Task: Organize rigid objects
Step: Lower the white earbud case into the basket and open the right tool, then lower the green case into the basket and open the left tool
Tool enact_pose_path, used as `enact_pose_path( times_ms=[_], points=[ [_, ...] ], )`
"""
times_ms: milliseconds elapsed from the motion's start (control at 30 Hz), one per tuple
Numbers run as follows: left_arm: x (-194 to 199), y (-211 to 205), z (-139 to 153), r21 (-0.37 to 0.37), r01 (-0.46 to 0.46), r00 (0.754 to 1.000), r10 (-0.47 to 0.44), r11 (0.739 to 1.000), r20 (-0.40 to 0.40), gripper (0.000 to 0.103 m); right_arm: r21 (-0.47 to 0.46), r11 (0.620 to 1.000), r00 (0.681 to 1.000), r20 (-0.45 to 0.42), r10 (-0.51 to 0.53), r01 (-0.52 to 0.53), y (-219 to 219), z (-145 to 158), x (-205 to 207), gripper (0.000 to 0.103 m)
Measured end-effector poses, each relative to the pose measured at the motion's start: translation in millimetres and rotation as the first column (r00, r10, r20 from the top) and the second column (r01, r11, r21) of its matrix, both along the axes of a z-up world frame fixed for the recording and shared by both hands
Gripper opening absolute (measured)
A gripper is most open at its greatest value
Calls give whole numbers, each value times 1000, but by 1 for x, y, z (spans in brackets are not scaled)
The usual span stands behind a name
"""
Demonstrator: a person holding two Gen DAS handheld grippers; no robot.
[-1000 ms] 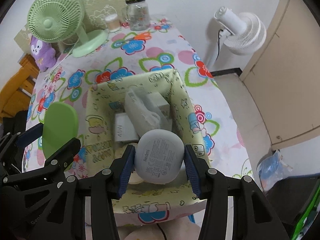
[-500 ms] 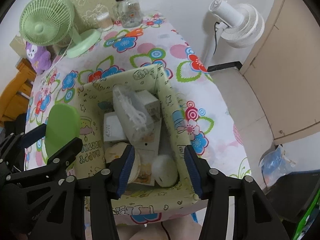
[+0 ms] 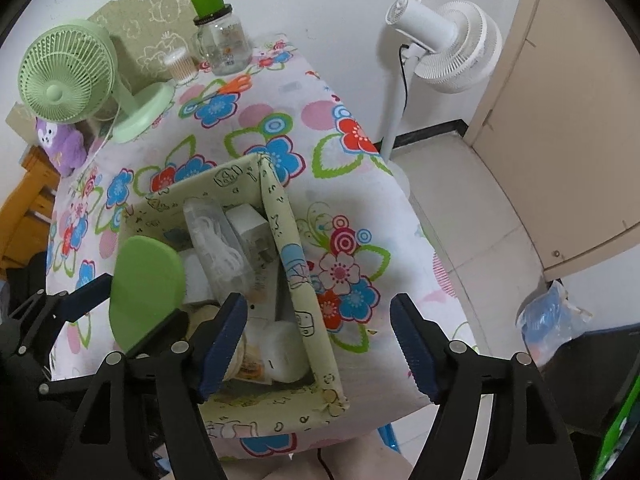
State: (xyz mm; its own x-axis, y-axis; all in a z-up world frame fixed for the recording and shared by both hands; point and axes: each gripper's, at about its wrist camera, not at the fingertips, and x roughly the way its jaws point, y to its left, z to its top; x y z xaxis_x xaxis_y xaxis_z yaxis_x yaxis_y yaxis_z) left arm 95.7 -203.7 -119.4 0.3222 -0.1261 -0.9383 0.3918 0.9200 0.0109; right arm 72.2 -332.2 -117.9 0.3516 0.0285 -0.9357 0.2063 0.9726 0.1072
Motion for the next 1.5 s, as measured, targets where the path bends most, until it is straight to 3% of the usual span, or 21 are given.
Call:
enact_pose_path(
  times_ms=[400, 667, 800, 900, 1167, 1500],
  points=[
    [-2, -11, -22, 4, -8, 998, 8, 1000, -68, 77, 9, 1000, 998, -61, 23, -22, -9, -22, -2, 77],
    [-13, -13, -23, -16, 5, 997, -6, 1000, -80, 78, 20, 999, 997, -72, 37, -36, -6, -26, -7, 77],
    [-20, -11, -10, -16, 4, 999, -4, 1000, -31, 90, 22, 999, 998, -53, 36, -35, -4, -20, -9, 77],
    [-24, -6, 2, -21, 1, 1000, -1, 1000, -4, 93, 18, 999, 999, -29, 39, -39, 1, -10, -11, 77],
    [-33, 31, 29, -32, -12, 999, 14, 999, 49, 94, 7, 999, 999, 41, 35, -35, 27, 15, -19, 77],
    [-48, 112, 55, -56, -109, 989, 114, 992, 97, 94, -26, 994, 989, 99, 107, -105, 94, 44, -30, 77]
  ],
)
